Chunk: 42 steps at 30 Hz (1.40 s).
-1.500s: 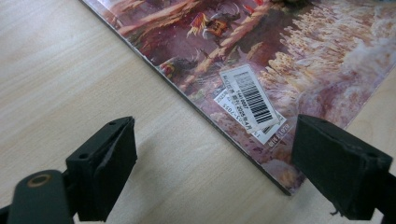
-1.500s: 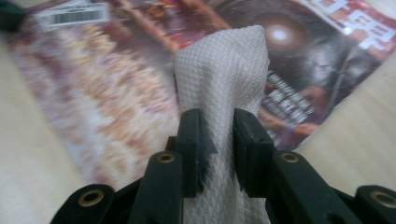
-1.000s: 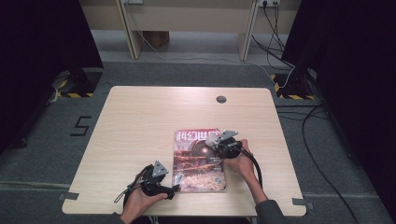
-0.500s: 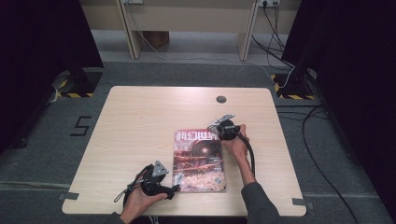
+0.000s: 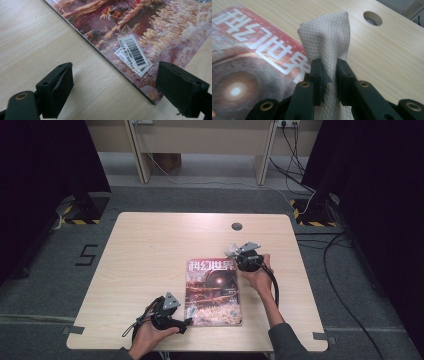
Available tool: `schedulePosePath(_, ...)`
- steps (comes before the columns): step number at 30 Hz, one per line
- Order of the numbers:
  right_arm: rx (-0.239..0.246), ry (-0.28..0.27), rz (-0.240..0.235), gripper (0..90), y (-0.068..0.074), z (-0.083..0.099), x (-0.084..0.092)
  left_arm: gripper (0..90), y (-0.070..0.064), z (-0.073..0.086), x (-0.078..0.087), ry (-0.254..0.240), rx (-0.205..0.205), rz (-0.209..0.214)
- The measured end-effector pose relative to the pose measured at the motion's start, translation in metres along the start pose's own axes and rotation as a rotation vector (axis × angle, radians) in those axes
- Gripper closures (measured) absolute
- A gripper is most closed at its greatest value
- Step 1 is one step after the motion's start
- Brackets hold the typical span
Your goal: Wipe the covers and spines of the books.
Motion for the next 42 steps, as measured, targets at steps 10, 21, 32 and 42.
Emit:
schedulePosePath(10,-0.011,-0.072,-0.055,77.7,0.002,0.011,0.033,13.8,-0.001,-0.001,0.000,-0.004,-0.004,-0.008)
schedulePosePath(21,-0.034,-0.066,-0.034,77.7,-0.019,0.040,0.059,14.7,-0.001,-0.001,0.001,-0.008,-0.014,-0.016)
schedulePosePath(32,-0.114,-0.033,0.026,77.6,-0.059,0.086,0.087,18.4,-0.003,-0.002,0.002,-0.014,-0.022,-0.008)
schedulePosePath(42,-0.144,-0.005,0.044,77.6,-0.071,0.105,0.093,19.1,-0.004,-0.002,0.003,-0.015,-0.020,0.009)
Point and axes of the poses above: each handheld gripper's, and its own axes: x roughly backward along the jaws, z roughly out of its underside, y roughly to its left, the point moved 10 cm from there along -x, roughly forward along the jaws, and after that the axes turned 13 degrees about -x, right-handed, at the moved point
